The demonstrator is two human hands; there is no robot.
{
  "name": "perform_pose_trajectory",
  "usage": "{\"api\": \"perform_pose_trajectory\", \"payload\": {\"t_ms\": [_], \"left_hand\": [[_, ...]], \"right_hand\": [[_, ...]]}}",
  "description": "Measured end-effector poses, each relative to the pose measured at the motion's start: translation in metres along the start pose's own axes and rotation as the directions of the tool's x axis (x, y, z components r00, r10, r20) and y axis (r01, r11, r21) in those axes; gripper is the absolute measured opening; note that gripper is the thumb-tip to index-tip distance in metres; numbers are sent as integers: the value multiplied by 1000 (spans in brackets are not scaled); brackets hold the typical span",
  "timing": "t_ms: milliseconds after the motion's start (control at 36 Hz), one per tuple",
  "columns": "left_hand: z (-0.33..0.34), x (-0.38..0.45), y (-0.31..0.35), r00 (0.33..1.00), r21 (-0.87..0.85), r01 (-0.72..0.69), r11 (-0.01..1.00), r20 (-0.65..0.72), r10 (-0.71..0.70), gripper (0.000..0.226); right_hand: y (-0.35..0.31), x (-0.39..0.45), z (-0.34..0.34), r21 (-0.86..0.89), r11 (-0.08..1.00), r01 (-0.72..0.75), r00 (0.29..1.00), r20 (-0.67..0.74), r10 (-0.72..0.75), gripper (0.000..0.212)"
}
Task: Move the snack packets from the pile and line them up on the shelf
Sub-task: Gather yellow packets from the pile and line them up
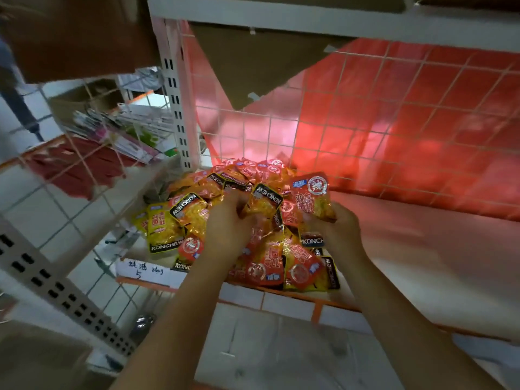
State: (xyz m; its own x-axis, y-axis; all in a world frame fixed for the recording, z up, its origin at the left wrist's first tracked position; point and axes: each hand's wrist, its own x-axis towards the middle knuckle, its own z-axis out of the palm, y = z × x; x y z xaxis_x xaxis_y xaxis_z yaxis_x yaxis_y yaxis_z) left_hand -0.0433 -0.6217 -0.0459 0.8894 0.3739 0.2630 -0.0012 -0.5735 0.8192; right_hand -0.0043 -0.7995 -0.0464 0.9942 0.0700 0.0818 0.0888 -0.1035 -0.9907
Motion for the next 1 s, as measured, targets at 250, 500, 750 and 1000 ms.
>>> {"api": "perform_pose_trajectory", "payload": {"t_ms": [250, 500, 750, 1000], "left_hand": [[30, -8, 47, 972, -48, -230, 972, 44, 232, 30], [103, -31, 115, 883, -180, -200, 963, 392, 257, 20], [215, -76, 188, 833, -591, 420, 688, 552, -34, 25], [319, -119, 246, 856, -817, 516, 255, 488, -171, 27]], "right_hand": [[-19, -12, -42, 184, 983, 10, 995, 92, -27, 29], [-2, -24, -150, 204, 979, 13, 992, 120, -38, 35], [19, -31, -301, 392, 920, -23, 981, -170, 97, 23], [34, -52, -386, 351, 923, -159, 937, -241, 253, 17]]}}
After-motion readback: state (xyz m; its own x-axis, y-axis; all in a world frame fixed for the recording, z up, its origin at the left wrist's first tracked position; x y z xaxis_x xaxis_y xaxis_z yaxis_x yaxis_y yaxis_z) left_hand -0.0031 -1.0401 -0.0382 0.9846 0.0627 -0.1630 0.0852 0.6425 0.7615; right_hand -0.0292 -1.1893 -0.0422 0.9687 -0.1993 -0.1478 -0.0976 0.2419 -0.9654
